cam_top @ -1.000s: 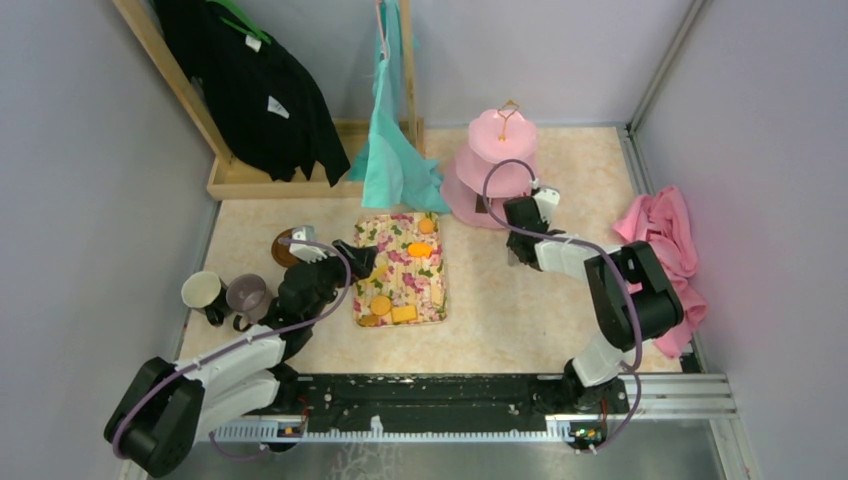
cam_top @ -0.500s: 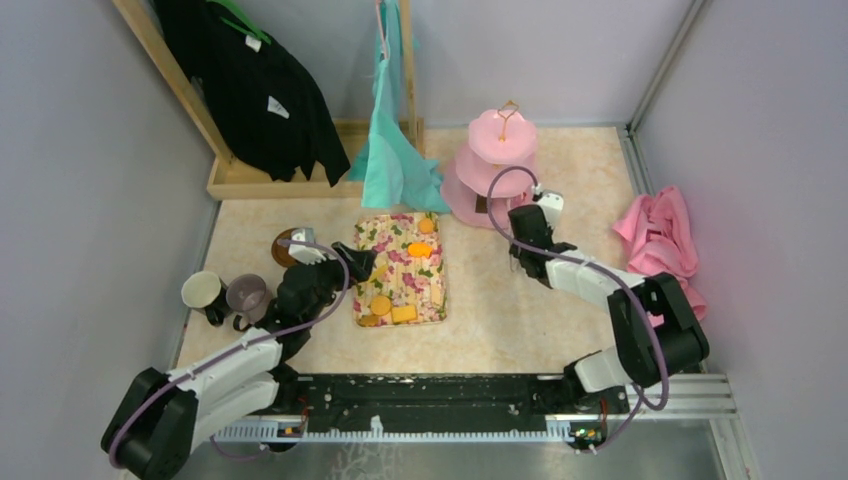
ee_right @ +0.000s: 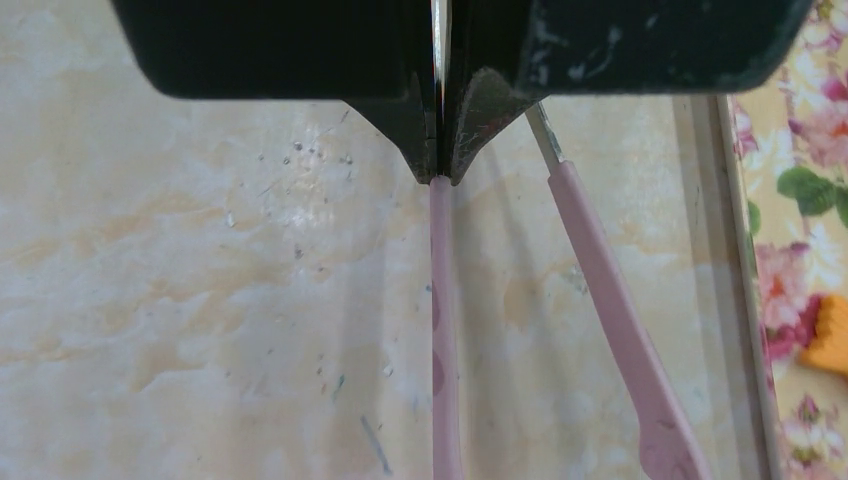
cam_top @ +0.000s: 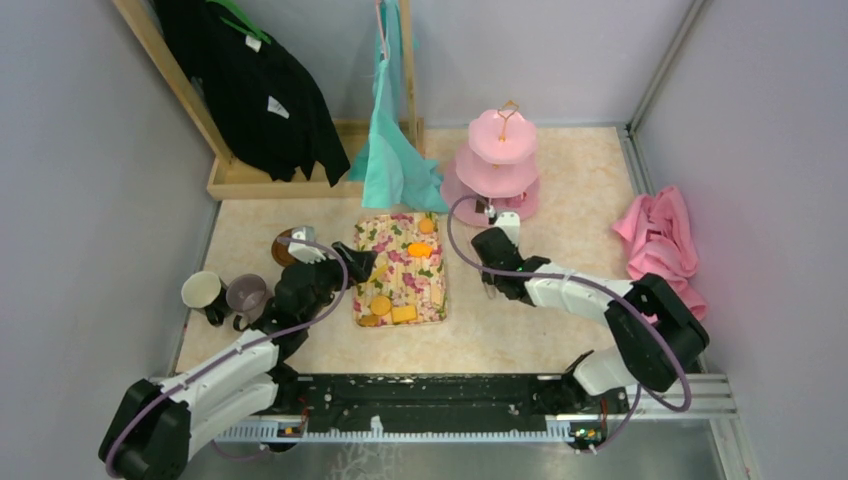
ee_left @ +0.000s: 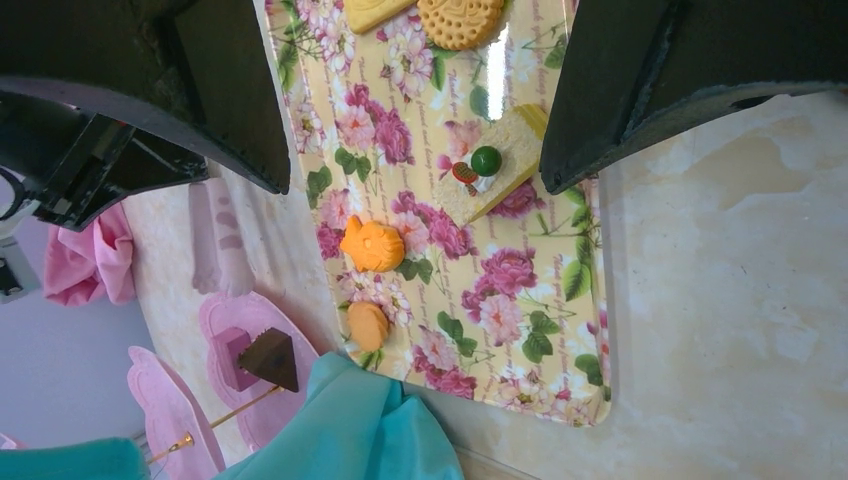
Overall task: Serve the afternoon tea
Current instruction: Adjust the clamp at the center of the board.
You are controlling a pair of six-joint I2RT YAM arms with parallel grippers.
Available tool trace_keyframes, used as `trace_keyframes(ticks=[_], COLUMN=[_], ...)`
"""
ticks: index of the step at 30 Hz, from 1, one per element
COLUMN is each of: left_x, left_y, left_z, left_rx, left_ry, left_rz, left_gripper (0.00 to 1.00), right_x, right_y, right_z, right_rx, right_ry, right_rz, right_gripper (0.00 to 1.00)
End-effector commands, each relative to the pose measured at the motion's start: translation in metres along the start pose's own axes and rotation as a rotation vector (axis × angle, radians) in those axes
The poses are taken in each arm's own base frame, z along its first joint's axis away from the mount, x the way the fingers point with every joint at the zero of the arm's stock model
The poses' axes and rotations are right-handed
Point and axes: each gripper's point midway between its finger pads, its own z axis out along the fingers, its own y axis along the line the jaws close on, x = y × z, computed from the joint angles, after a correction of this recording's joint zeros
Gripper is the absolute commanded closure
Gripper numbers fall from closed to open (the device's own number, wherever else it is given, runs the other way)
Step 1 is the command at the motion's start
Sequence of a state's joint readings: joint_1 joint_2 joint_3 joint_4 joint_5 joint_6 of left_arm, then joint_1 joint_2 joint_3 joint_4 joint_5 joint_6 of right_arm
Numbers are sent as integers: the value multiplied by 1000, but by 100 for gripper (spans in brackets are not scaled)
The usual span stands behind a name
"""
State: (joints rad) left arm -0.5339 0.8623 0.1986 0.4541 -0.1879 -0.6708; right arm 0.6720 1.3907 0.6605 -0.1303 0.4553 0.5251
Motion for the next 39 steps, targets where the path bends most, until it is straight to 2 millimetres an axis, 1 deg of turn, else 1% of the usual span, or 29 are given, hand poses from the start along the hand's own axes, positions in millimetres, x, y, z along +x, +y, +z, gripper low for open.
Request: trace_keyframes(ticks=[1, 4, 7, 9, 12, 13, 17, 21, 28, 32, 39], left_x=[-10, -11, -10, -8, -7, -7, -6, -5, -5, -5, -4], left_y=[-11, -11, -11, -10, -9, -9, -8, -10, -12, -11, -8], left_z=[-1, -2, -3, -3, -3, -2, -2, -1, -1, -1, -1], left_rx=[33, 36, 36, 36, 36, 35, 36, 41, 51, 49, 43], left_ry=[-14, -14, -12, -11, -11, -10, -9, -7, -4, -5, -11], left_rz=[17, 20, 19, 18, 15, 16, 14, 10, 6, 8, 14], left_gripper=[1, 1, 1, 1, 1, 1, 1, 1, 1, 1, 1], right_x=[16, 29, 37, 40, 40, 39, 30, 26, 23, 22, 30], right_y=[12, 17, 19, 18, 17, 16, 18, 20, 19, 27, 44], right_z=[1, 5, 9, 10, 9, 7, -2, -12, -26, -31, -30], right_rx=[4, 8, 10, 15, 24, 26, 14, -2, -13, -40, -72], right_ry=[20, 46, 63, 67, 55, 47, -9, -56, -128, -160, -169], right_rz=[-44, -69, -75, -76, -76, -75, -71, -63, -51, -67, -97], right_gripper=[100, 96, 87, 76, 57, 52, 41, 39, 39, 39, 39])
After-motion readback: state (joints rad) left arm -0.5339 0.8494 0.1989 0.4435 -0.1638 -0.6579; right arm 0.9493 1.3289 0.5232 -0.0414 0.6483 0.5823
